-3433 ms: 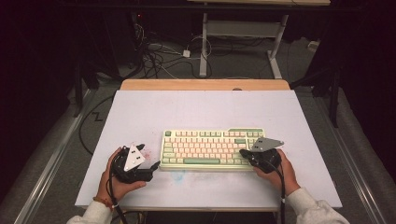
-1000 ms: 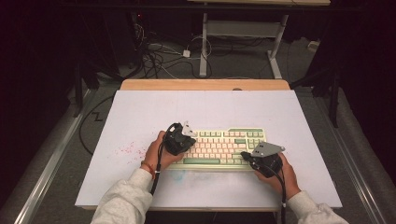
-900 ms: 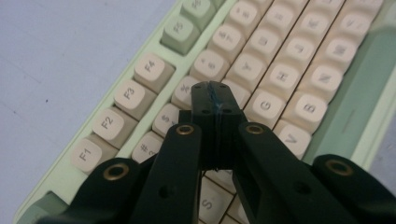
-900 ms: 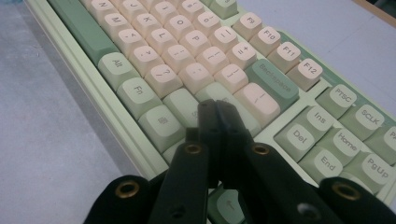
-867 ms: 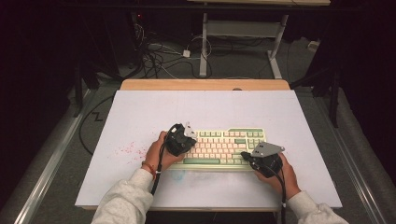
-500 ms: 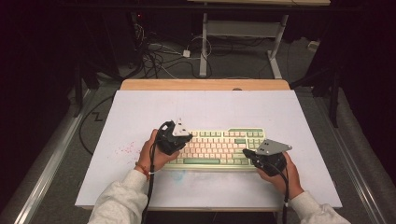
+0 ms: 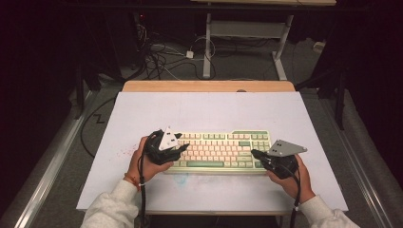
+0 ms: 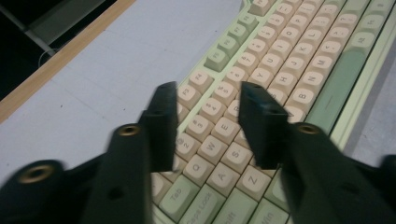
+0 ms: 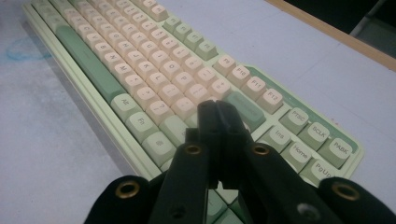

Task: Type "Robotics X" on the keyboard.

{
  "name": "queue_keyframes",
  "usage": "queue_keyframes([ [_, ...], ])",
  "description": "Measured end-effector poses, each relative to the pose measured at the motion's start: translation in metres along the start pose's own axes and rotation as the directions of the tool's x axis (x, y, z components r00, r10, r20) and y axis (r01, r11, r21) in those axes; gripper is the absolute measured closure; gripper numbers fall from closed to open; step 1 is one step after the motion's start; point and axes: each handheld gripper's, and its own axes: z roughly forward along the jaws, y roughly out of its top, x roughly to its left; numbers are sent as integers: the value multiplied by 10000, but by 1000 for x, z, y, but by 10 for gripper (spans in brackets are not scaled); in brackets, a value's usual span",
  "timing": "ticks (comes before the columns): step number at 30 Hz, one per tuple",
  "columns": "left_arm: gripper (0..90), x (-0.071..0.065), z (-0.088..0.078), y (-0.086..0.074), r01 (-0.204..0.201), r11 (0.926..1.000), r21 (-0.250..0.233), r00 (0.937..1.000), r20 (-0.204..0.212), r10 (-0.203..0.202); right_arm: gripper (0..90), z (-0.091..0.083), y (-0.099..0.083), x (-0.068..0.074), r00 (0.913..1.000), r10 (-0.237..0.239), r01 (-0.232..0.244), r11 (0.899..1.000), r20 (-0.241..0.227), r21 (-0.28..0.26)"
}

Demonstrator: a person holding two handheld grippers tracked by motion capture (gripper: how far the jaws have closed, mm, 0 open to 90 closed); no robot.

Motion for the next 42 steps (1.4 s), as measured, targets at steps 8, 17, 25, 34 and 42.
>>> queue_keyframes([
  [8, 204, -4, -17, -31, 519, 9984, -220, 9979, -380, -527, 900, 2, 5, -1, 10000, -43, 43, 9999, -49, -117],
  [17, 212, -4, -33, -61, 1015, 9948, -9, 9942, -348, -1015, 900, 7, 8, -1, 9999, -3, 2, 9999, -102, -116],
  [25, 205, -7, -43, -78, 1296, 9911, 316, 9901, -584, -1276, 900, 20, 22, 0, 9995, -168, 164, 9998, -254, -152],
  [34, 193, -6, -45, -82, 1271, 9914, 321, 9906, -560, -1252, 900, 61, 38, 9, 9964, -557, 585, 9974, -632, 418],
  [42, 194, -8, -51, -85, 1215, 9919, 380, 9907, -662, -1188, 900, 82, 45, 18, 9934, -779, 845, 9934, -838, 776],
])
